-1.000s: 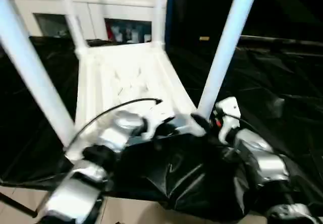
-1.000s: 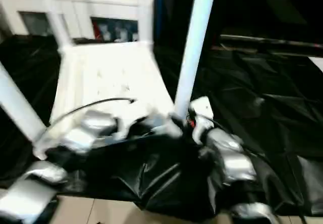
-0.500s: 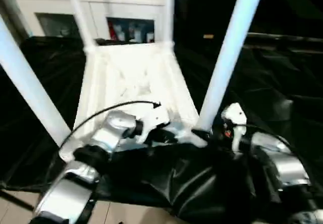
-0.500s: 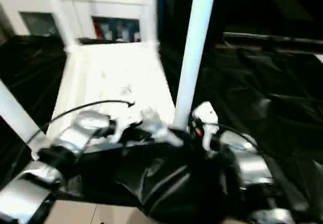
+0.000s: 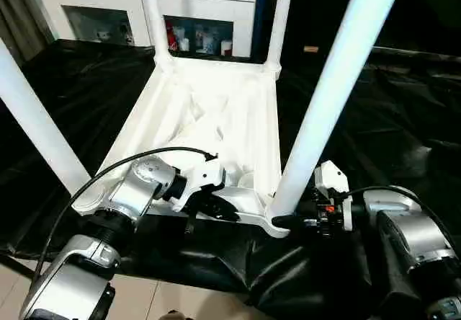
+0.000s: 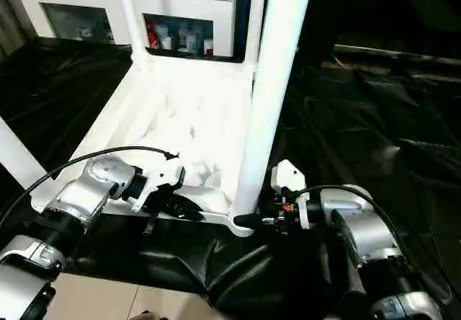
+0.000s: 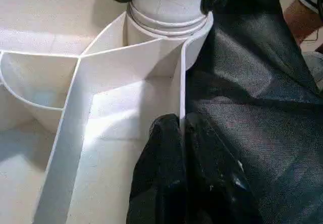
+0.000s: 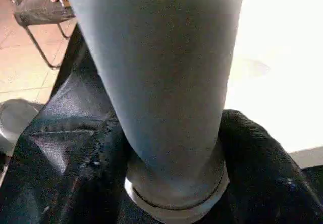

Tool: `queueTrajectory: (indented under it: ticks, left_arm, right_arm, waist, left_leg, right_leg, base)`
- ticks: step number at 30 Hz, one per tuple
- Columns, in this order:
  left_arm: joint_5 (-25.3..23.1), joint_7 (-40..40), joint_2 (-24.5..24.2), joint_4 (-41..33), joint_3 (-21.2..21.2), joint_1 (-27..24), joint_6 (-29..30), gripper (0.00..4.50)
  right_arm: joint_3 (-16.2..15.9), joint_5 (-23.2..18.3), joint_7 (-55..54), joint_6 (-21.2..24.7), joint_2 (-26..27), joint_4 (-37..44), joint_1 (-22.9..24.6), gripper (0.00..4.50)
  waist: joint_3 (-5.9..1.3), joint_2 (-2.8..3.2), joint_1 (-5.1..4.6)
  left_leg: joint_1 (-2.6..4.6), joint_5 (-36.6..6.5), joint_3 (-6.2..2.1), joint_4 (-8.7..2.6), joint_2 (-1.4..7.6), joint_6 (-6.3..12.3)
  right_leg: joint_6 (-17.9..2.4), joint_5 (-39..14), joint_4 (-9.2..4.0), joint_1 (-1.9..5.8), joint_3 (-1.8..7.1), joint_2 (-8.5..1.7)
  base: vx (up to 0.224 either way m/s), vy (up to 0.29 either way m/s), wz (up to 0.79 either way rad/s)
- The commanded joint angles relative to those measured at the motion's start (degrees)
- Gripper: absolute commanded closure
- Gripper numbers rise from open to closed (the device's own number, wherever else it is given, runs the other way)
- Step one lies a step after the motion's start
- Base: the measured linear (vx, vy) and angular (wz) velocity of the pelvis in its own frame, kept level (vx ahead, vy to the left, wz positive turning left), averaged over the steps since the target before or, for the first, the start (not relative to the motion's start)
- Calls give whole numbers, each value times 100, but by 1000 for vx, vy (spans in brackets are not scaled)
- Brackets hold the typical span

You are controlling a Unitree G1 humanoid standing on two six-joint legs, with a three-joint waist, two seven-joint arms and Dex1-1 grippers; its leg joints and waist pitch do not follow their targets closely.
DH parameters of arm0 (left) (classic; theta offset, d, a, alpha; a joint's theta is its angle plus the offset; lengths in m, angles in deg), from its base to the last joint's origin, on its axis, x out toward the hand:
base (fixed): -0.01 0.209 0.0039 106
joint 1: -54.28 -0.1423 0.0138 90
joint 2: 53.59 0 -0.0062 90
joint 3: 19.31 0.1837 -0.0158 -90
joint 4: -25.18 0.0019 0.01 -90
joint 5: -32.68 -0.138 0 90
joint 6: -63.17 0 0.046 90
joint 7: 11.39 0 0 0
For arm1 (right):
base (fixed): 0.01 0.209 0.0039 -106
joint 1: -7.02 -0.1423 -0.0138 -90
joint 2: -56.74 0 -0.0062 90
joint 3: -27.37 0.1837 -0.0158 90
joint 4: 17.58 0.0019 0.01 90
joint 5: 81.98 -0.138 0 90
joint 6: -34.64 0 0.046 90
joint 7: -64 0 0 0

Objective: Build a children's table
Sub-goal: Rotate leg to tighten

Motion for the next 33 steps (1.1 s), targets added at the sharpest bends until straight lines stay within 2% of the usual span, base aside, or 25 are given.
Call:
queueTrajectory:
  ticks: [1, 4, 7, 8, 10, 11, 12, 13, 14, 15, 16, 17, 18, 20, 21, 22, 24, 25, 26, 28, 29, 30, 31, 32, 33]
  left_arm:
    - [352, -264, 112, -261, -4, -37, 62, 450]
    - [362, -249, 122, -330, -20, -100, 115, 450]
    - [368, -232, 127, -354, -31, -126, 128, 450]
    - [343, 5, 180, -303, -101, -116, 117, 450]
    - [222, 405, 271, -142, -155, -56, 30, 450]
    - [10, 1086, 432, 132, -224, 65, -60, 450]
    - [-17, 1184, 457, 170, -236, 82, -76, 450]
    - [-88, 1547, 574, 310, -294, 153, -124, 450]
    - [-122, 1851, 689, 396, -352, 211, -74, 450]
    - [-126, 1904, 717, 407, -361, 220, -66, 450]
    - [-154, 2312, 933, 485, -425, 289, 7, 450]
    - [-196, 2781, 1201, 590, -468, 361, 66, 450]
    - [-215, 2966, 1318, 640, -475, 391, 79, 450]
    - [-255, 3279, 1507, 738, -478, 447, 89, 450]
    - [-282, 3393, 1584, 778, -460, 469, 80, 450]
    - [-307, 3393, 1643, 783, -408, 470, 61, 450]
    - [-344, 3327, 1691, 822, -343, 481, -3, 450]
    - [-384, 3227, 1663, 830, -287, 481, -38, 450]
    - [-413, 3167, 1638, 833, -250, 481, -56, 450]
    - [-439, 3008, 1563, 814, -205, 461, -90, 450]
    - [-453, 2862, 1494, 794, -189, 441, -93, 450]
    - [-423, 2647, 1391, 734, -160, 406, -86, 450]
    - [-392, 2461, 1302, 677, -133, 377, -61, 450]
    - [-346, 2192, 1186, 610, -87, 339, -132, 450]
    - [-317, 2026, 1114, 573, -58, 317, -192, 450]
  right_arm:
    - [-42, -63, 84, 117, -5, 6, -25, 214]
    - [-47, -100, 152, 188, 4, 43, 42, 217]
    - [-45, -126, 167, 219, 12, 66, 83, 217]
    - [-14, -147, 41, 233, 64, 123, 172, 218]
    - [36, -119, -209, 223, 157, 118, 240, 218]
    - [119, 98, -836, 133, 354, -68, 237, 218]
    - [133, 131, -935, 115, 386, -101, 234, 218]
    - [204, 249, -1376, 116, 539, -229, 216, 218]
    - [273, 332, -1778, 165, 693, -341, 195, 220]
    - [287, 345, -1868, 182, 733, -361, 192, 220]
    - [396, 446, -2580, 324, 1049, -515, 168, 225]
    - [477, 577, -3308, 436, 1386, -614, 159, 237]
    - [511, 643, -3607, 485, 1526, -637, 156, 238]
    - [565, 722, -4065, 570, 1755, -683, 130, 240]
    - [576, 741, -4225, 614, 1859, -695, 112, 240]
    - [553, 758, -4306, 598, 1954, -703, 78, 240]
    - [509, 764, -4292, 486, 2060, -711, 22, 240]
    - [437, 783, -4122, 338, 2031, -688, 5, 240]
    - [388, 805, -4015, 250, 1999, -671, -1, 207]
    - [368, 753, -3774, 211, 1923, -633, -9, 173]
    - [421, 622, -3545, 267, 1865, -570, -10, 173]
    - [441, 474, -3250, 338, 1743, -457, -4, 171]
    - [421, 391, -2987, 375, 1607, -350, 7, 156]
    - [349, 333, -2646, 405, 1414, -219, 33, 141]
    - [289, 318, -2446, 414, 1295, -140, 50, 141]
  waist:
    - [-342, -91, -15]
    - [-360, -96, -7]
    - [-359, -91, -5]
    - [-360, -70, -1]
    - [-351, -79, 3]
    - [-341, -88, -14]
    - [-322, -147, -39]
    - [-304, -138, -42]
    - [-303, -170, -61]
    - [-302, -158, -69]
    - [-292, -153, -121]
    - [-285, -159, -148]
    - [-286, -171, -194]
    - [-284, -195, -261]
    - [-284, -210, -267]
    - [-284, -195, -286]
    - [-282, -190, -306]
    - [-285, -188, -312]
    - [-286, -179, -311]
    - [-301, -175, -312]
    - [-307, -171, -306]
    - [-309, -109, -296]
    - [-316, -146, -301]
    - [-316, -145, -292]
    - [-325, -111, -280]
  left_leg:
    - [104, -1187, -96, -413, 271, 309]
    - [82, -936, -89, -389, 257, 400]
    - [79, -905, -87, -383, 254, 431]
    - [84, -921, -88, -382, 253, 428]
    - [91, -1006, -95, -393, 258, 393]
    - [87, -1097, -101, -402, 251, 342]
    - [84, -1191, -93, -407, 240, 326]
    - [105, -1324, -103, -414, 225, 268]
    - [128, -1484, -127, -423, 213, 126]
    - [117, -1471, -140, -436, 214, 102]
    - [98, -1529, -158, -458, 210, 53]
    - [101, -1582, -159, -461, 200, 31]
    - [126, -1684, -160, -452, 190, -14]
    - [125, -1857, -193, -460, 180, -7]
    - [138, -1889, -189, -457, 184, 10]
    - [160, -1962, -189, -457, 179, 41]
    - [130, -1995, -205, -482, 182, 54]
    - [141, -2053, -205, -486, 188, 69]
    - [148, -2075, -206, -489, 193, 74]
    - [116, -2006, -203, -501, 205, 103]
    - [119, -1973, -200, -503, 209, 119]
    - [132, -1966, -190, -502, 212, 139]
    - [106, -1924, -181, -499, 214, 181]
    - [112, -1897, -180, -504, 219, 198]
    - [110, -1853, -175, -500, 228, 242]
  right_leg:
    - [-1211, -1453, -394, 254, 233, -391]
    - [-1282, -1090, -352, 274, 230, -382]
    - [-1298, -1045, -348, 274, 226, -379]
    - [-1300, -1076, -352, 271, 225, -381]
    - [-1262, -1199, -379, 264, 228, -386]
    - [-1220, -1361, -395, 257, 226, -388]
    - [-1171, -1545, -427, 231, 222, -382]
    - [-1111, -1825, -453, 226, 213, -385]
    - [-896, -2443, -514, 225, 214, -410]
    - [-838, -2521, -516, 232, 214, -412]
    - [-753, -2670, -532, 225, 203, -405]
    - [-702, -2766, -552, 214, 199, -399]
    - [-643, -2942, -577, 181, 197, -397]
    - [-480, -3288, -630, 188, 173, -404]
    - [-462, -3309, -646, 169, 176, -403]
    - [-458, -3331, -669, 142, 175, -402]
    - [-421, -3300, -674, 167, 168, -399]
    - [-423, -3254, -678, 156, 172, -399]
    - [-439, -3220, -678, 152, 175, -401]
    - [-538, -2906, -650, 189, 187, -403]
    - [-576, -2785, -641, 191, 192, -403]
    - [-679, -2548, -622, 187, 204, -395]
    - [-759, -2340, -598, 217, 209, -392]
    - [-801, -2255, -590, 222, 211, -391]
    - [-884, -2080, -571, 241, 214, -385]
  base:
    - [0, 0, 0]
    - [0, 0, 0]
    - [0, 0, 0]
    - [0, 0, 0]
    - [0, 0, 0]
    - [0, 0, 0]
    - [0, 0, 0]
    - [0, 0, 0]
    - [0, 0, 0]
    - [0, 0, 0]
    - [0, 0, 0]
    - [0, 0, 0]
    - [0, 0, 0]
    - [0, 0, 0]
    - [0, 0, 0]
    - [0, 0, 0]
    - [0, 0, 0]
    - [0, 0, 0]
    - [0, 0, 0]
    - [0, 0, 0]
    - [0, 0, 0]
    - [0, 0, 0]
    - [0, 0, 0]
    - [0, 0, 0]
    - [0, 0, 0]
